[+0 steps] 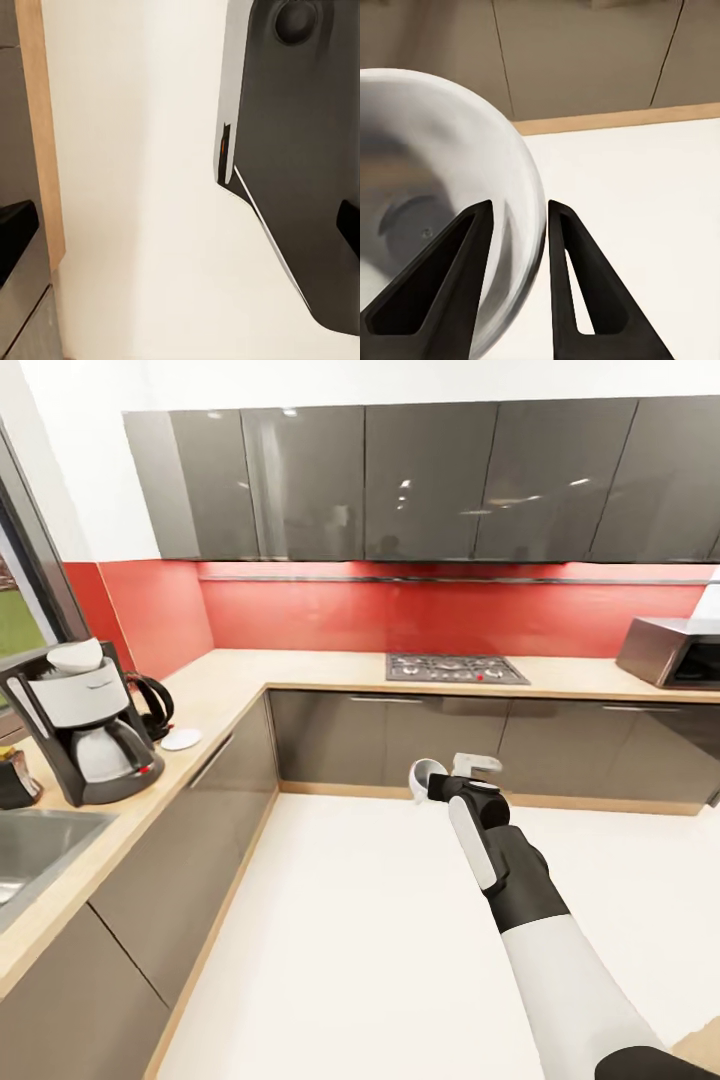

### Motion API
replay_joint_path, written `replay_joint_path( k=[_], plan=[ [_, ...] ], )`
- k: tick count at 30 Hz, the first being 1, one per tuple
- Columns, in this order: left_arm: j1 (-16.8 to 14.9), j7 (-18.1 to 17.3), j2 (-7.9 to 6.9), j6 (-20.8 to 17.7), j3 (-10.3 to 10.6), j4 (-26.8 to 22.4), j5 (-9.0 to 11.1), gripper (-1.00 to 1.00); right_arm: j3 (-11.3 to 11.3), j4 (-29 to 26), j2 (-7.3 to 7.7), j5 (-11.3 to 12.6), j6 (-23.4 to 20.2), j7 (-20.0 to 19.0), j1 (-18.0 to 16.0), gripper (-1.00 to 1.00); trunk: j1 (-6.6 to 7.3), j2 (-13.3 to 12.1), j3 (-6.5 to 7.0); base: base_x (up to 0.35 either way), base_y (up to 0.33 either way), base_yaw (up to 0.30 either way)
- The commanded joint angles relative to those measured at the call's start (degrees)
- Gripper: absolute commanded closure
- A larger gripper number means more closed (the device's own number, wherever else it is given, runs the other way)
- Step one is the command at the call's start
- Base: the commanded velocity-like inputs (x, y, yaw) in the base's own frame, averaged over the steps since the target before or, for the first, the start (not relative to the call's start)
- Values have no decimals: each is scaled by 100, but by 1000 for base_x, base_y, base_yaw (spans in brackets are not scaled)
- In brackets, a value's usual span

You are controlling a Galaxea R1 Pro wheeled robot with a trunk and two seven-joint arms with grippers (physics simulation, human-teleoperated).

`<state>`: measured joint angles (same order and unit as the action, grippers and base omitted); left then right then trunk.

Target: Set up a coffee station on the kitchen countertop: keep the coffee maker on the countertop, move the bottle of coffee from the kitchen shelf to the counter next to the coffee maker, place a paper coffee filter on top of the coffee maker, put the saucer next to the coffee maker with the coffee cup on the saucer, and place the electric kettle next to the coffee maker.

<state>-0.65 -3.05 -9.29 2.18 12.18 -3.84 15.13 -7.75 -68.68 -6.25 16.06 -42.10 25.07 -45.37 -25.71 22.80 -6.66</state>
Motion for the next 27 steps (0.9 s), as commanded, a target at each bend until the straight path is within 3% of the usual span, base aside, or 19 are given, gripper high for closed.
replay_joint_path(
  k=[1,9,27],
  plan=[
    [-5,-20,-2,19,48,6,60,-100,-7,-5,1,64,-9,51,-6,100,-7,12,-12,339,93,15],
    [-5,-20,-2,19,48,6,60,-100,-7,-5,1,59,-9,51,-6,100,-7,12,-12,339,49,192],
    [-5,-20,15,28,66,6,60,-100,-7,-5,1,55,-9,51,-6,100,-7,12,-12,339,-3,7]
  ],
)
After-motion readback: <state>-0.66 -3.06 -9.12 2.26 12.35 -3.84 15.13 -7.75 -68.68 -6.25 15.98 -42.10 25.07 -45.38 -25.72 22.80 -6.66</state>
